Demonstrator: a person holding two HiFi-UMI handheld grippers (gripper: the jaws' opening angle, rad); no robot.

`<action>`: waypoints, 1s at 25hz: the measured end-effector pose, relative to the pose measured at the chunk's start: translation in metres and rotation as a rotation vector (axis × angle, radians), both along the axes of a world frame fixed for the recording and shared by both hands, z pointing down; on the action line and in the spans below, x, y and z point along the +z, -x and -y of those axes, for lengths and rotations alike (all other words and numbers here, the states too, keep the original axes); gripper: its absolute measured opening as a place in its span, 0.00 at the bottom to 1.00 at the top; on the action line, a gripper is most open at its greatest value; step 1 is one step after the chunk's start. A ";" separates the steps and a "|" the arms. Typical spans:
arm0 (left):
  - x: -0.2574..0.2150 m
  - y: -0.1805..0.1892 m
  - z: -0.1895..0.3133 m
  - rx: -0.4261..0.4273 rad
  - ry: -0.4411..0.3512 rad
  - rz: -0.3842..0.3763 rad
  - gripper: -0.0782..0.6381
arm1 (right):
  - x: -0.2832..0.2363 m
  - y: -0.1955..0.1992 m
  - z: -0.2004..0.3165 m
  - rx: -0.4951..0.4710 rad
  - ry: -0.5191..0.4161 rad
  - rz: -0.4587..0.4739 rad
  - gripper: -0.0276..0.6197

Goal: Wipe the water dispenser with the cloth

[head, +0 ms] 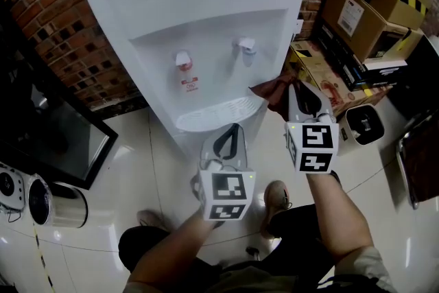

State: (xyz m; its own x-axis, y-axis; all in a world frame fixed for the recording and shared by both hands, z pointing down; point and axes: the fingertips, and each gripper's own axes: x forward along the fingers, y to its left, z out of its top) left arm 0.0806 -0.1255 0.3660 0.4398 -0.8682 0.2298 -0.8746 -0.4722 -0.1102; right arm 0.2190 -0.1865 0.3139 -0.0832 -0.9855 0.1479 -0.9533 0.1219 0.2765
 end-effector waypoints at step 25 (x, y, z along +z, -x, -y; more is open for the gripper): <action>0.006 0.220 -0.036 -0.487 -0.008 -0.069 0.11 | 0.115 0.286 -0.078 -0.587 0.085 -0.062 0.13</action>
State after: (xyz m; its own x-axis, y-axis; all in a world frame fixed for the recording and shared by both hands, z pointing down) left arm -0.1394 -0.0896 0.3723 -0.0037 -0.9784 0.2068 -0.9989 -0.0061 -0.0467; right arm -0.0670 -0.1084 0.4292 -0.5989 -0.7620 0.2464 -0.7024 0.6476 0.2954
